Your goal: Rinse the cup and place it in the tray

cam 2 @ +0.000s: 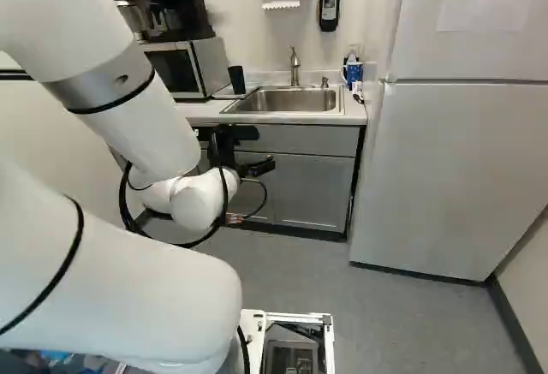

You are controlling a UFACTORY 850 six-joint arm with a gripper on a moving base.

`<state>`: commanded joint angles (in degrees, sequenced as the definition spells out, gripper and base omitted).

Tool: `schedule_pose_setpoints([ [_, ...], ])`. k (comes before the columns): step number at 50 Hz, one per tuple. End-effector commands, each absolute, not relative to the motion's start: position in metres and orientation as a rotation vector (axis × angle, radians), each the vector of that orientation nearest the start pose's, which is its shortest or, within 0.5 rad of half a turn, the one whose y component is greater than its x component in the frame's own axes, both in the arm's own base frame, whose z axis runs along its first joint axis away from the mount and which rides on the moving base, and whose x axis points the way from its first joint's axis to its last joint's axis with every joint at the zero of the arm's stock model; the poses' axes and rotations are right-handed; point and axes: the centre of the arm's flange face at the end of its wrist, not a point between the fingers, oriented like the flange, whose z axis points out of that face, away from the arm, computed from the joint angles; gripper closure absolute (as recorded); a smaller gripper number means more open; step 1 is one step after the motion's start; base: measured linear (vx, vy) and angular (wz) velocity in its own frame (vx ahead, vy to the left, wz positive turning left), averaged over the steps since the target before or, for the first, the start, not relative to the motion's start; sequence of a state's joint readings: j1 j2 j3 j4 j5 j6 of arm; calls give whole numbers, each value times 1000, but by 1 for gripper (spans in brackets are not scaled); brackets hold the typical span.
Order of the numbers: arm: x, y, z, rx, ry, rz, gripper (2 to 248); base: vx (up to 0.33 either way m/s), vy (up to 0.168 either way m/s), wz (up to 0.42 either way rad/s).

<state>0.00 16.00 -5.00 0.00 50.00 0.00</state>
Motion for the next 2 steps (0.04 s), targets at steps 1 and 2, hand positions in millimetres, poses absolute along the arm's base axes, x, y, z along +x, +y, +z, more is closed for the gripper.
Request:
schedule_pose_setpoints([
  [1, 270, 0, 366, -2558, 0, -1824, 3, 0, 0, 0],
  [2, 270, 0, 366, -2558, 0, -1824, 3, 0, 0, 0],
])
